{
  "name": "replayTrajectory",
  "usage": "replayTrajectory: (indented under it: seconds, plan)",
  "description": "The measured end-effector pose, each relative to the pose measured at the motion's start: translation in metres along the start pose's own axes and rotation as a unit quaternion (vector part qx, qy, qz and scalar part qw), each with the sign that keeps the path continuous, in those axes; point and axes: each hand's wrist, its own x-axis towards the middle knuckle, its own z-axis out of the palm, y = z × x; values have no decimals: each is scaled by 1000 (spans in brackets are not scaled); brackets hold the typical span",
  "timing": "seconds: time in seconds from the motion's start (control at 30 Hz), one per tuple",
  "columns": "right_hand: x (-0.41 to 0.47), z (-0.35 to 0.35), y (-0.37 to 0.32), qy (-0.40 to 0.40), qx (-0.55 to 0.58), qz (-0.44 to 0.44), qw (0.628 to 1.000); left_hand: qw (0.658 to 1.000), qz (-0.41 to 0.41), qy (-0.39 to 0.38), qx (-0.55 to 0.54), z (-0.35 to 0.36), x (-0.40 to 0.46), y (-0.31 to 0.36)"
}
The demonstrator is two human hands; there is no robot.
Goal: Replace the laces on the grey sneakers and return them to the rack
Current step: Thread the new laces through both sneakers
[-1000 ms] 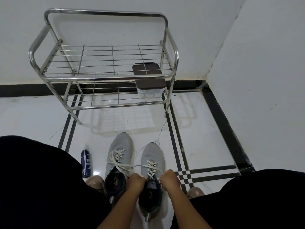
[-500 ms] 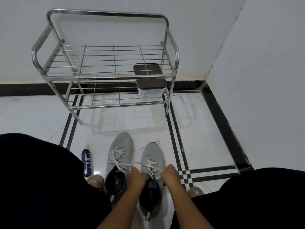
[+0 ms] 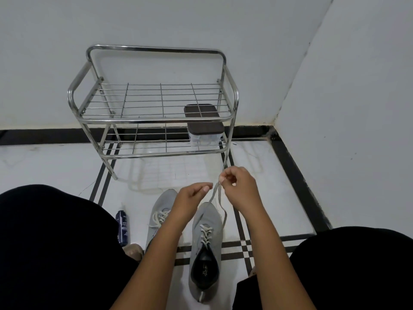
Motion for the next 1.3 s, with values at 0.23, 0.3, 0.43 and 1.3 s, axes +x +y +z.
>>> replayTrajectory:
  seconds: [0.23, 0.3, 0.43, 1.3]
  plan:
    - [-15, -29, -32, 3, 5, -63, 998, 995, 64, -73, -29, -13, -18, 50]
    - [-18, -30, -35, -12, 4, -63, 998, 995, 67, -77, -20, -13, -20, 53]
    - [-23, -32, -38, -26, 11, -66, 997, 995, 59, -75, -3, -12, -24, 53]
    - [-21, -37, -32, -34, 120, -26, 992, 994, 41, -59, -81, -6, -31, 60]
